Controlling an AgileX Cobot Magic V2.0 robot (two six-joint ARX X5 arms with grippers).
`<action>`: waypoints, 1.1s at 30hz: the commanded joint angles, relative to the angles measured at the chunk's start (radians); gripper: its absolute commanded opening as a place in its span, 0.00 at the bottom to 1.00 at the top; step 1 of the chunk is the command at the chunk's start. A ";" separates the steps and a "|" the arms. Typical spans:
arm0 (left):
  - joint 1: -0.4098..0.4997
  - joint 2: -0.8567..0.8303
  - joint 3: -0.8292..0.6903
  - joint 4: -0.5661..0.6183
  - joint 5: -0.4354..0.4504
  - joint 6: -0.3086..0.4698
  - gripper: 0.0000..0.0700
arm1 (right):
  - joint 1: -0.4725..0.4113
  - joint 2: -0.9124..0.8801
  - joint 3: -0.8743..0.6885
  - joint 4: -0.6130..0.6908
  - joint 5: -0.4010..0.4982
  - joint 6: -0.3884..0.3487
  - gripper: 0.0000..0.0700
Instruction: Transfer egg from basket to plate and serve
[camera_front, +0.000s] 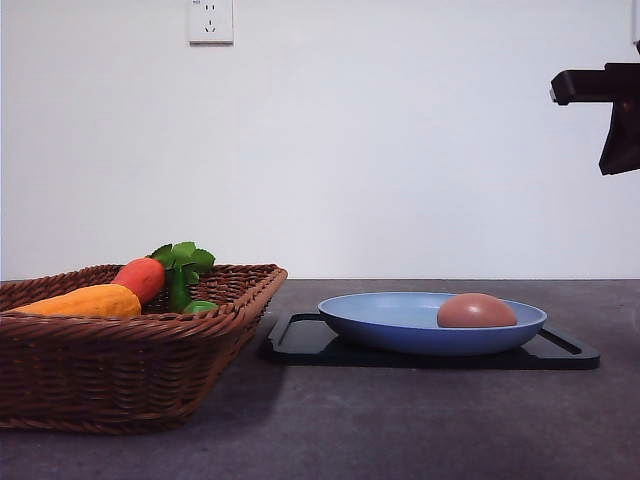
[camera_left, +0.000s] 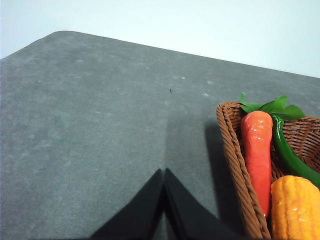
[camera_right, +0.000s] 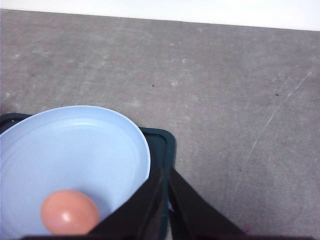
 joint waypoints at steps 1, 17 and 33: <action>0.002 -0.002 -0.016 -0.029 0.008 -0.005 0.00 | 0.005 0.004 0.009 0.011 0.003 0.013 0.00; 0.002 -0.002 -0.016 -0.018 0.008 -0.005 0.00 | -0.074 -0.378 -0.083 -0.035 0.051 -0.125 0.00; 0.002 -0.002 -0.016 -0.018 0.008 -0.005 0.00 | -0.378 -0.834 -0.411 -0.034 -0.304 -0.129 0.00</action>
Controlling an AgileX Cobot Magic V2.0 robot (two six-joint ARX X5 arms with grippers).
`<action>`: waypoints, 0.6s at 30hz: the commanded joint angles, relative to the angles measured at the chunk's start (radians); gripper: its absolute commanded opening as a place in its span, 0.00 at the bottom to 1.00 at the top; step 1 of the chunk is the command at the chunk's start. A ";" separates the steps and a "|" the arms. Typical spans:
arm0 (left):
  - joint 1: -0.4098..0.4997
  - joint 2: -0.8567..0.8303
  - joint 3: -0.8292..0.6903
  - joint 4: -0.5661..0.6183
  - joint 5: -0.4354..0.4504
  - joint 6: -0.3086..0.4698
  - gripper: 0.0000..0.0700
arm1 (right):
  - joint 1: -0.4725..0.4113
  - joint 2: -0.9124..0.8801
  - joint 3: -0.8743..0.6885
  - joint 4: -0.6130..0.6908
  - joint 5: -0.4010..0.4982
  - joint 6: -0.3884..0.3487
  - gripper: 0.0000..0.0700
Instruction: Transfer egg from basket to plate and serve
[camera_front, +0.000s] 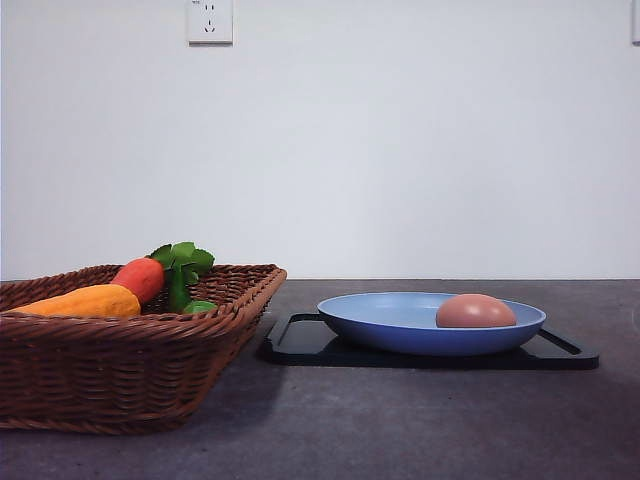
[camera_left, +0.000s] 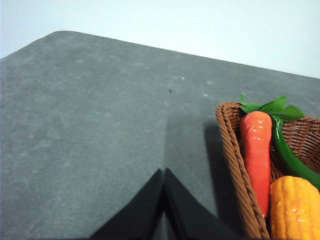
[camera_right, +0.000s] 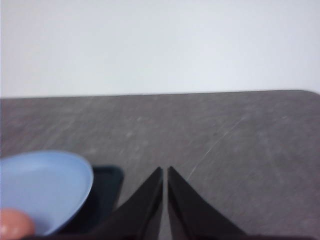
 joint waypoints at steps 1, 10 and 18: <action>0.002 -0.002 -0.016 -0.020 0.008 -0.002 0.00 | -0.007 0.000 -0.016 0.009 -0.039 -0.012 0.00; 0.002 -0.002 -0.016 -0.020 0.008 -0.002 0.00 | -0.010 0.000 -0.023 -0.145 -0.091 -0.007 0.00; 0.002 -0.002 -0.016 -0.020 0.008 -0.002 0.00 | -0.010 0.000 -0.023 -0.116 -0.081 -0.007 0.00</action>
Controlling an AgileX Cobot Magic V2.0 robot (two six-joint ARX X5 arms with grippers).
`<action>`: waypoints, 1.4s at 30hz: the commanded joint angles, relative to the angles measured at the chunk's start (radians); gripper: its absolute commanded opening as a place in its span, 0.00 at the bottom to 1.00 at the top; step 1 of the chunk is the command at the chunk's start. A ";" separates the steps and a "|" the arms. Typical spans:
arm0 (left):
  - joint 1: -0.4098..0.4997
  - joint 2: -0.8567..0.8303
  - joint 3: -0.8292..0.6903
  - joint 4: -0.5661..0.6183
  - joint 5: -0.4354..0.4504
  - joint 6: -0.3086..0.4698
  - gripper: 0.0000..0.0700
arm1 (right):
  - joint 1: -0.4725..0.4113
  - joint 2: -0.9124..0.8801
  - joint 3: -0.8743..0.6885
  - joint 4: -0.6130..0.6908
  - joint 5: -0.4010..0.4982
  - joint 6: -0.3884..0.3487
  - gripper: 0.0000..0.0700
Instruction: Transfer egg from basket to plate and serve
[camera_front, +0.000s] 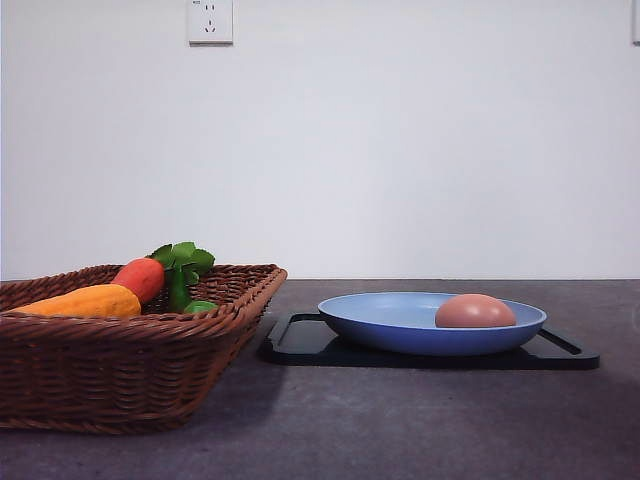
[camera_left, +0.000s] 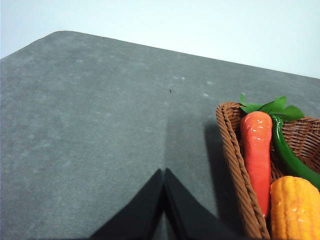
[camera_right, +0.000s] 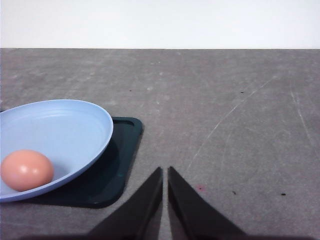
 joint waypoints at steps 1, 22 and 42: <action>0.002 -0.002 -0.016 -0.020 0.008 -0.002 0.00 | 0.000 -0.002 -0.006 0.011 0.003 -0.003 0.00; 0.002 -0.002 -0.016 -0.019 0.008 -0.002 0.00 | 0.000 -0.002 -0.006 0.011 0.003 -0.003 0.00; 0.002 -0.002 -0.016 -0.019 0.008 -0.002 0.00 | 0.000 -0.002 -0.006 0.011 0.003 -0.003 0.00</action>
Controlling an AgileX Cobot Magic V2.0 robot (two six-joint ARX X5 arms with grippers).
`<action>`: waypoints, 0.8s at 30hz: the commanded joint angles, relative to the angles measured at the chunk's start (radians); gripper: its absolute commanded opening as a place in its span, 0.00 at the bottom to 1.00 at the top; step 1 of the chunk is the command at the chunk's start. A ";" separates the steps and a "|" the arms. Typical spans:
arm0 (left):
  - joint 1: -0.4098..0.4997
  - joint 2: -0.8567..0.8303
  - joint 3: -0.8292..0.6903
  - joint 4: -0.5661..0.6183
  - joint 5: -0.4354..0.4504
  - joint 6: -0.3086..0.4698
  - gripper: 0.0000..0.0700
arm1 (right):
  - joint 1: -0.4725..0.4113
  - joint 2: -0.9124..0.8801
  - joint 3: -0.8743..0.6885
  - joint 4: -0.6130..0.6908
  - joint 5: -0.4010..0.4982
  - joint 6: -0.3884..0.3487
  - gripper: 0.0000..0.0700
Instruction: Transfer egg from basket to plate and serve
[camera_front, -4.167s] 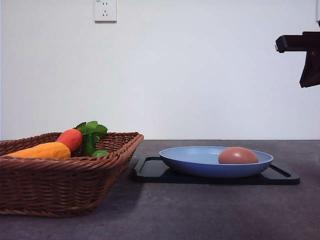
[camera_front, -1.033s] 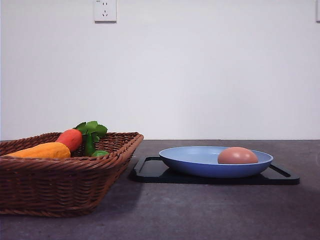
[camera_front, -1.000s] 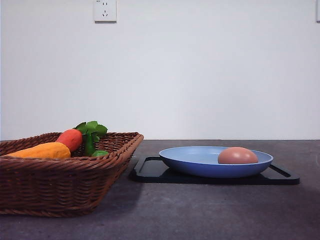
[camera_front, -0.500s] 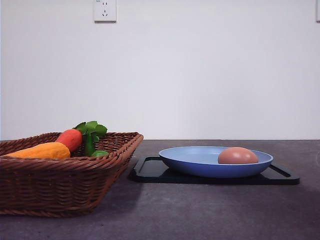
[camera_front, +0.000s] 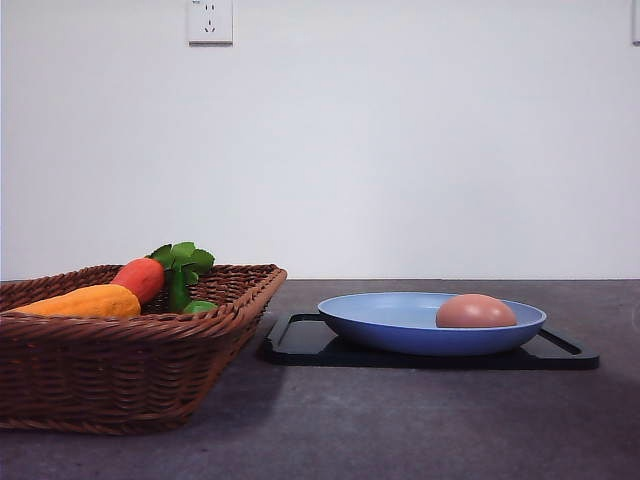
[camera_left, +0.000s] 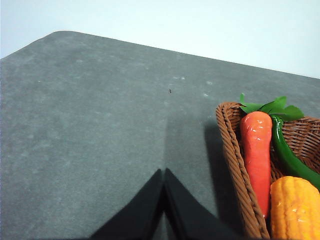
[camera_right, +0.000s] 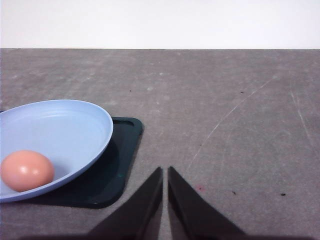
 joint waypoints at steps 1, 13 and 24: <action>0.002 -0.002 -0.016 -0.019 0.007 -0.002 0.00 | 0.000 -0.002 -0.006 0.010 0.003 -0.003 0.00; 0.002 -0.002 -0.016 -0.019 0.007 -0.002 0.00 | 0.000 -0.002 -0.006 0.010 0.003 -0.003 0.00; 0.002 -0.002 -0.016 -0.019 0.007 -0.002 0.00 | 0.000 -0.002 -0.006 0.010 0.003 -0.003 0.00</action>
